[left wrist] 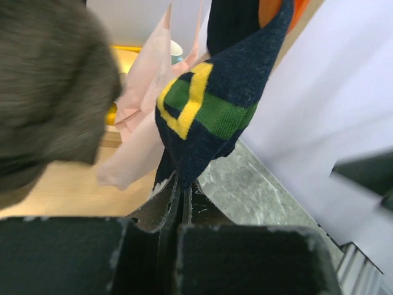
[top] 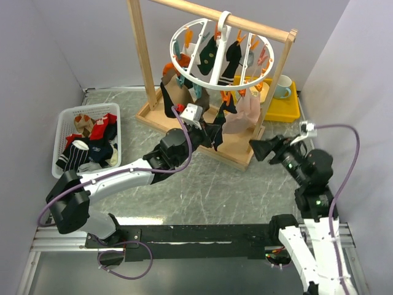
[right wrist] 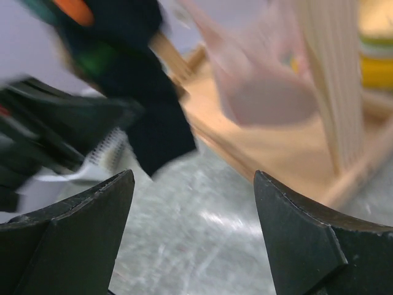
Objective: Remove the socks clipped to the hanger
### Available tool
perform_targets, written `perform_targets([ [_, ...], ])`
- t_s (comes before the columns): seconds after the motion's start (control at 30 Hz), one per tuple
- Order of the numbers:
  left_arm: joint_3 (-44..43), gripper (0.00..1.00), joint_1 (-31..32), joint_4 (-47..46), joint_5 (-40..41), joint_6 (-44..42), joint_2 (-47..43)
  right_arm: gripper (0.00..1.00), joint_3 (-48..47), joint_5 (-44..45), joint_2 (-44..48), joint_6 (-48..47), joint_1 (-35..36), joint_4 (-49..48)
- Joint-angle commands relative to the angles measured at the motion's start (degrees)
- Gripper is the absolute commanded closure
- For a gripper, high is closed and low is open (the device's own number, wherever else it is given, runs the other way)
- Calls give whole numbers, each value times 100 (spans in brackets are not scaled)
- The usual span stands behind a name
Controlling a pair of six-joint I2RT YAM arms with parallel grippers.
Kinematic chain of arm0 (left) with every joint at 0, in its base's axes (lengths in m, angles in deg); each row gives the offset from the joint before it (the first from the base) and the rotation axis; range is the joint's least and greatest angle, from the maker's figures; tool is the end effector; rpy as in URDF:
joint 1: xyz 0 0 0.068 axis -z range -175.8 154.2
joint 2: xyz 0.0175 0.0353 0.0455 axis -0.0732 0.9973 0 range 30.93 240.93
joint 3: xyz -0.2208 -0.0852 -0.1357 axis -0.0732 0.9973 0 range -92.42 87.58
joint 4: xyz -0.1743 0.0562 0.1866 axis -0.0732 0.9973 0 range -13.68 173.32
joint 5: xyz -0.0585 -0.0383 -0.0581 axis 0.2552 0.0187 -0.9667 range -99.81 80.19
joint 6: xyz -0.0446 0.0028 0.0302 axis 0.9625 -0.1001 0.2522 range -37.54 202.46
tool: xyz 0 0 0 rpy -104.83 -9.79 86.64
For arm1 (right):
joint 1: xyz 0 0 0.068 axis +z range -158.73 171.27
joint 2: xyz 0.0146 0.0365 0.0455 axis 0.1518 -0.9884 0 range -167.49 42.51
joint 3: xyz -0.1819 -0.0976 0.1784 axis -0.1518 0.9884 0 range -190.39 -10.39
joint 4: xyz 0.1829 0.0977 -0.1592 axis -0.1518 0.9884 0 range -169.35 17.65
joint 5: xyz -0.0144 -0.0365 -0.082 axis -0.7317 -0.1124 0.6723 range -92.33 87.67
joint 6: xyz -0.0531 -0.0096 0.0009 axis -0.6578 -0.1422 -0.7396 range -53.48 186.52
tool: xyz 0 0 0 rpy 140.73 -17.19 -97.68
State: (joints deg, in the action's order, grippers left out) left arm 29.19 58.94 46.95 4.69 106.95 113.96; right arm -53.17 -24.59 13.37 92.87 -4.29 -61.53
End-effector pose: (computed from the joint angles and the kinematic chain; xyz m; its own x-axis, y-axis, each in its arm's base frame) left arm 0.2057 -0.2756 0.3369 -0.2247 -0.3774 -0.8984 0.6081 0.6661 -0.4319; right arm 0.1186 0.0227 0.3503 -0.2641 0.3916 -0.8814 -0.3695 0.8031 0.4675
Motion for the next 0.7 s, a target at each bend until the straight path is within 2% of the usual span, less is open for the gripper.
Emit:
perform_targets([
  [0.0,-58,99,28,10,-421,-59,-287,13,-1097,27,-661,-174,546,28],
  [0.13,-322,99,107,352,-563,-32,-252,14,-2030,1222,-1451,-428,1645,361],
  [0.2,-445,99,220,484,-449,-102,-234,20,-2575,1827,-1899,-578,2180,545],
  [0.47,-1051,99,809,1126,657,-435,-85,24,-4262,3674,-3123,-973,3272,1276],
  [0.67,-1166,99,1118,1170,1125,-612,-49,27,-4694,4344,-3536,-1237,3721,1267],
])
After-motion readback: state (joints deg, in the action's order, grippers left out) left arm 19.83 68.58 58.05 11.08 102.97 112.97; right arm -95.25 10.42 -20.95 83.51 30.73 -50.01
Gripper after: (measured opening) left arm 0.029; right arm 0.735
